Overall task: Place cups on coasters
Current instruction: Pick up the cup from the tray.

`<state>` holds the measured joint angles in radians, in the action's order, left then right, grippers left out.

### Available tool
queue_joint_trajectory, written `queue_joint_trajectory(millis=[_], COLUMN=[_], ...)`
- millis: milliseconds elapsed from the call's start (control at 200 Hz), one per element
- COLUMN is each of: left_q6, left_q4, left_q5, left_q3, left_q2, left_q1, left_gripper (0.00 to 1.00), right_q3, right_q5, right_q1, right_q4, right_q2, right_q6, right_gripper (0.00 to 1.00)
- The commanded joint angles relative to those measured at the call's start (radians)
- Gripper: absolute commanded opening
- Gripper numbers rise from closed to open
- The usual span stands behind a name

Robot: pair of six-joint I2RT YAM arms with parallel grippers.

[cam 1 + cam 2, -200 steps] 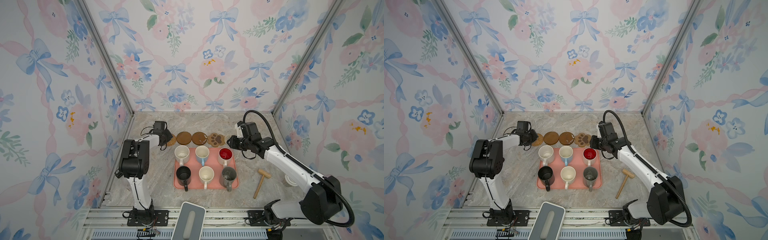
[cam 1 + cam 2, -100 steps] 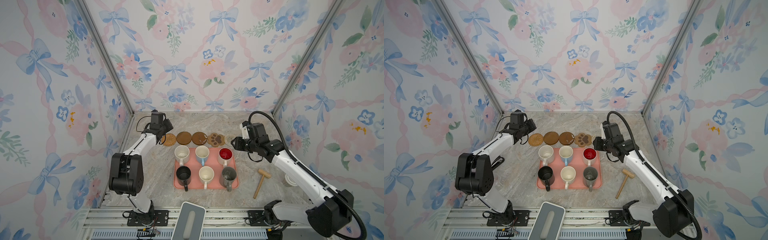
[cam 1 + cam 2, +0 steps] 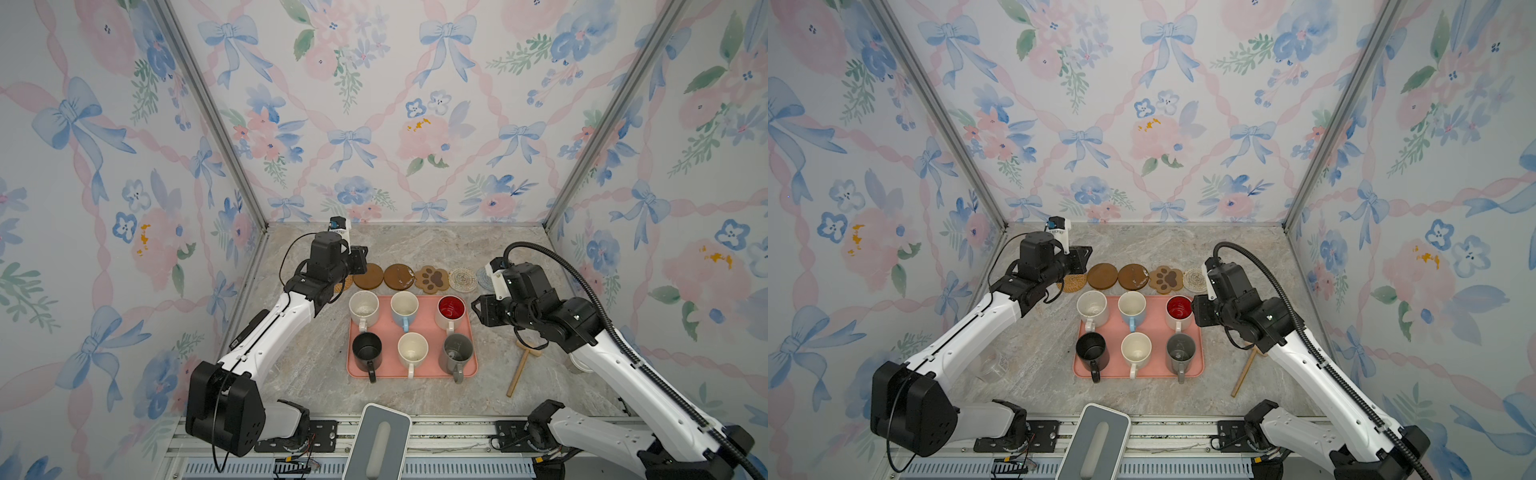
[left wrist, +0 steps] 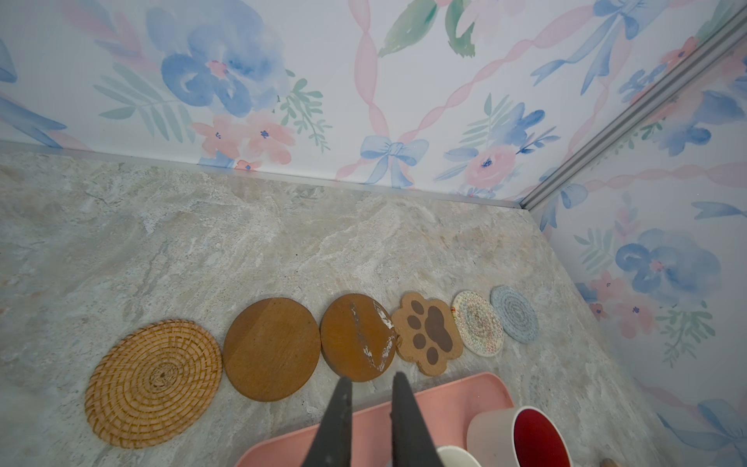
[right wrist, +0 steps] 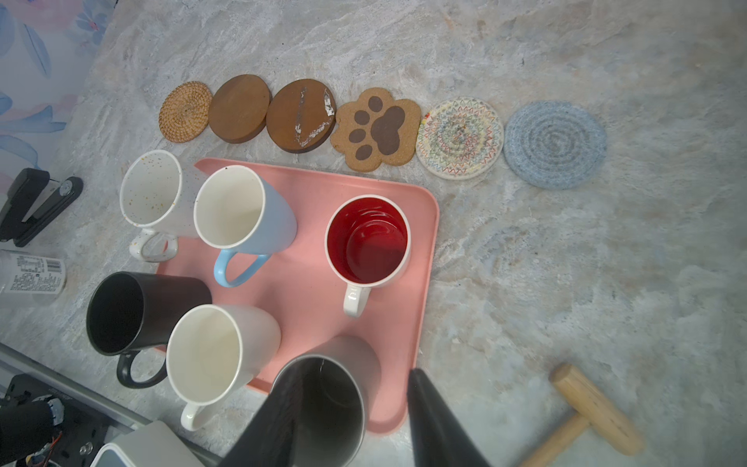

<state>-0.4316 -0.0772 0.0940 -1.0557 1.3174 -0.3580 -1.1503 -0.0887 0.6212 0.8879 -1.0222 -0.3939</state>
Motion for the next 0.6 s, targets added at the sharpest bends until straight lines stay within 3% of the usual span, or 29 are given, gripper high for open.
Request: queue_joint_trajectory(millis=[0,245,350,480,595], left_q6=[0.045,0.049,0.05,0.064,0.066], left_q4=[-0.024,-0.024,-0.026,-0.026,-0.029], left_q5=[0.009,-0.003,-0.008,-0.018,-0.042], left_q3=[0.06,0.187,0.219,0.244,0.255], left_q2=[-0.055,-0.178,-0.214,-0.226,-0.206], left_q1=[-0.036,-0.094,-0.108,-0.119,-0.12], left_gripper=[0.27,0.45,0.48,0.57,0.59], right_q3=[-0.016,0.017,0.027,0.023,0.013], right_q5=[-0.082,-0.234,-0.28,-0.336,-0.405], right_q1=[0.067,0.281,0.371,0.498,0.621], right_q4=[0.122,0.229,0.256,0.315,0.378], right_q2=[0.034,0.055,0.064,0.056,0.021], right_q6=[-0.04,-0.166,-0.224,-0.367,-0.477], right_gripper=[0.46,0.48,0.51,0.55,0.59])
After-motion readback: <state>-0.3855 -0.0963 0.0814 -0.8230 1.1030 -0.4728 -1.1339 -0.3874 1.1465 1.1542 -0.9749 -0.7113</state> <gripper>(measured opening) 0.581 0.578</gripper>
